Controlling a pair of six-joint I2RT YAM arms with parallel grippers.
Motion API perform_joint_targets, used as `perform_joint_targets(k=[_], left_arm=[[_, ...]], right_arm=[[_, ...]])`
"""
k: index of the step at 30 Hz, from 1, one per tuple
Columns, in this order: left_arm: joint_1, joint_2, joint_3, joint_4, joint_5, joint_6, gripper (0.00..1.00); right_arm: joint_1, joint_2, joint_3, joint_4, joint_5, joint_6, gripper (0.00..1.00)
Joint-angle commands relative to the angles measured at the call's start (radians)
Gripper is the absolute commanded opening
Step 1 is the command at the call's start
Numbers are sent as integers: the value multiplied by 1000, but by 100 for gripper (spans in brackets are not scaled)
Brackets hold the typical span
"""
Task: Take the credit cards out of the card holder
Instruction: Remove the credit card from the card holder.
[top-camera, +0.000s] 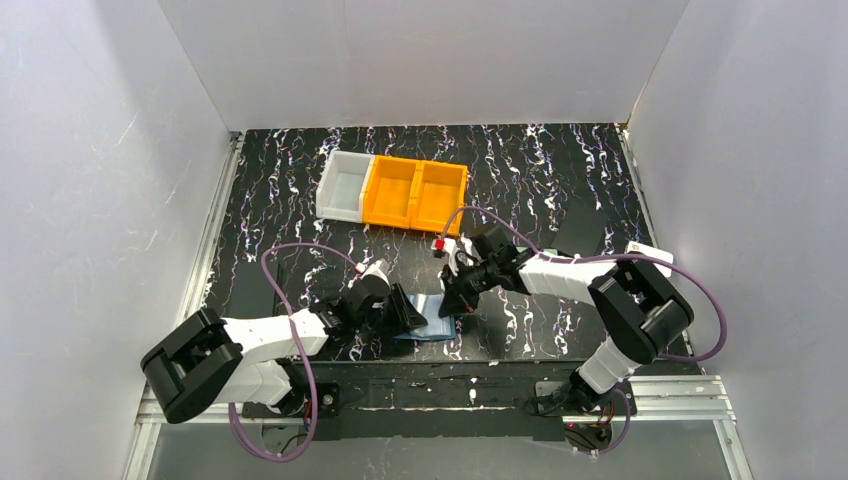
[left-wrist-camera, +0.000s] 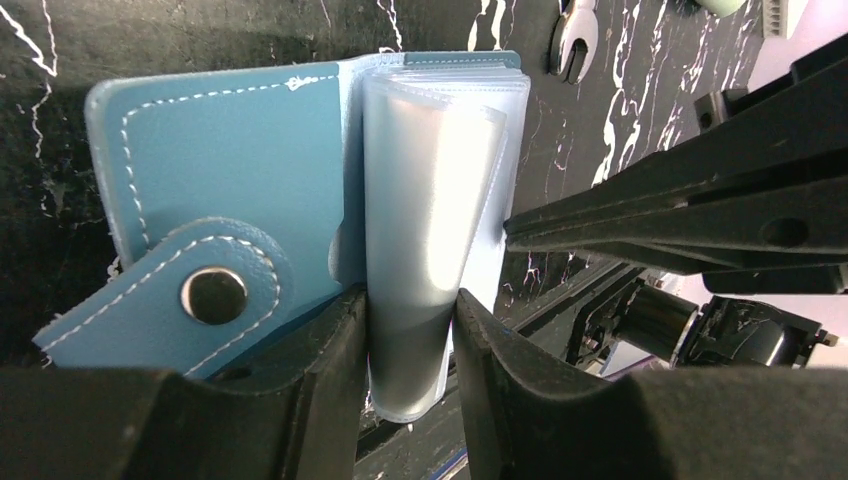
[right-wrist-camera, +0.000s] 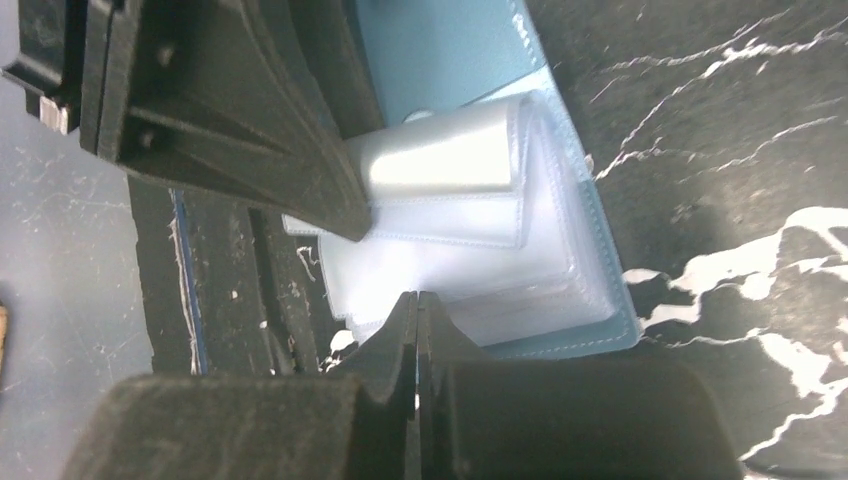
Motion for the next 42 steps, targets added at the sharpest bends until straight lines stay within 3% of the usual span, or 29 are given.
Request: perform_joint_targets(k=[1,6,17,26,28,34,42], left_arm=[[11,-23,-45,70,35,-49,34],[18,-30,-88,120,48,-65,34],[25,-64,-110,139,92,10,61],[27,-48,-120,114,94,56,63],[27,-26,-110,106,85,57,61],[28,31,-68,71,69,61,37],[33,39,-71,66,66,62,21]], right_arm=[[18,47,85,-11,34,-15,2],[44,98,130,-86,67,-54,1],[61,203,218,-117,1,-25,4],[64,282,311,-172,-103,1,5],[70,306,329,-185,-135,5,5],[81,363,377,-193,-252,49,7],[81,383,410,-187,-342,72,17]])
